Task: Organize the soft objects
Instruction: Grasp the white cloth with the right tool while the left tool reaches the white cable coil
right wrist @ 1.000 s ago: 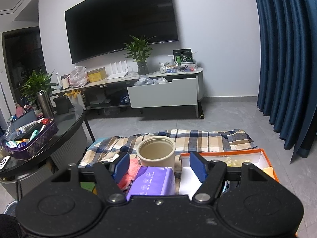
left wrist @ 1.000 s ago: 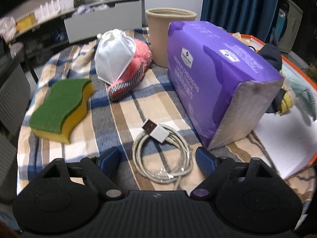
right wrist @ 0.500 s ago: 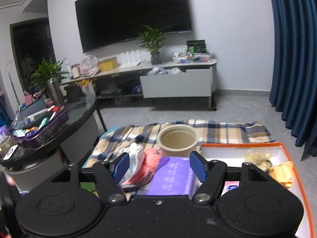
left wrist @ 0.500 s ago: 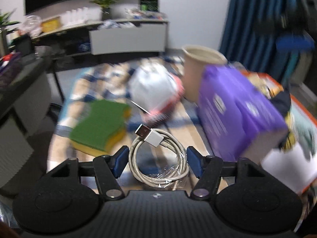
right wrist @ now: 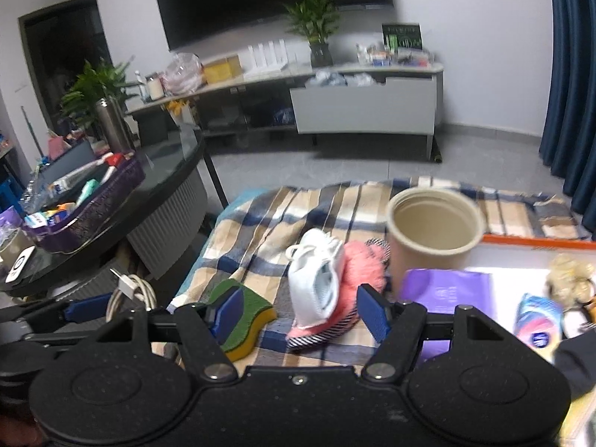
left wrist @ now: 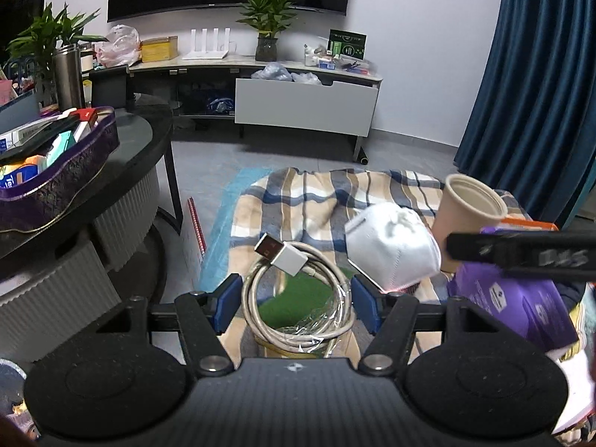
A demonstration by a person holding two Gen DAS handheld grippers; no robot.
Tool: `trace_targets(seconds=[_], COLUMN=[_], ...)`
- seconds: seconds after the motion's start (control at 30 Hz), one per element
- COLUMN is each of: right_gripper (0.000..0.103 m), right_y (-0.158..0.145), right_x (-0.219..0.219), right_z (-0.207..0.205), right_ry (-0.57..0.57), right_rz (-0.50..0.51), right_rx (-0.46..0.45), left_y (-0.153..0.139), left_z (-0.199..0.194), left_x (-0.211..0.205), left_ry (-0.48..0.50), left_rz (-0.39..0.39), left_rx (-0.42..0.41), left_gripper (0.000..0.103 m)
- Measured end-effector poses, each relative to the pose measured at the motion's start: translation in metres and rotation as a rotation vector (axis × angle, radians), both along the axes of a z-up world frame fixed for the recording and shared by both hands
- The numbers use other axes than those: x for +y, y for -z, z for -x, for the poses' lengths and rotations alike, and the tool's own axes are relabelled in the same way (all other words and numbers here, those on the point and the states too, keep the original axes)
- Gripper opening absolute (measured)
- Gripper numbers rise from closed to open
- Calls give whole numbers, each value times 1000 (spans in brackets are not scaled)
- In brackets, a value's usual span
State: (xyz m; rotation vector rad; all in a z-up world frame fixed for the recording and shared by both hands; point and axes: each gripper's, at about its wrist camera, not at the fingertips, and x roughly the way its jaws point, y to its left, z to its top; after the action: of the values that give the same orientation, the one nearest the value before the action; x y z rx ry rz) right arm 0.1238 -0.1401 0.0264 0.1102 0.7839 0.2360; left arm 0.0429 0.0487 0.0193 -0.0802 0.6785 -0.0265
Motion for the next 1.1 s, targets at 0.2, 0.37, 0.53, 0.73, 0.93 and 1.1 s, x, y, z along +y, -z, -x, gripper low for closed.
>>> trace_targets(seconds=[0.2,0.37,0.53,0.73,0.93,1.1], right_gripper=[80,80,83,87,90,46], right_y=[20,33,43,53,59,61], right_x=[17,23,26,47,57,51], right_z=[-32,-54,-73,-84,-89,-87], right_ry=[54,91,122,30,18,27], right_rz=[27,77,134,172,188,171], right_rx=[52,78,108,132,92,78], left_y=[-3,-2,3,8,12,13], left_z=[-17,-36,-52,-59,-63,-66], left_x=[8,11,14,19,29,30], left_ry=[9,16,23,31,9,-9], left_rz=[19,30,44,48,57,69], left_rx=[2,20,41,55,73,89], left_gripper=[65,65,65,65,65,65])
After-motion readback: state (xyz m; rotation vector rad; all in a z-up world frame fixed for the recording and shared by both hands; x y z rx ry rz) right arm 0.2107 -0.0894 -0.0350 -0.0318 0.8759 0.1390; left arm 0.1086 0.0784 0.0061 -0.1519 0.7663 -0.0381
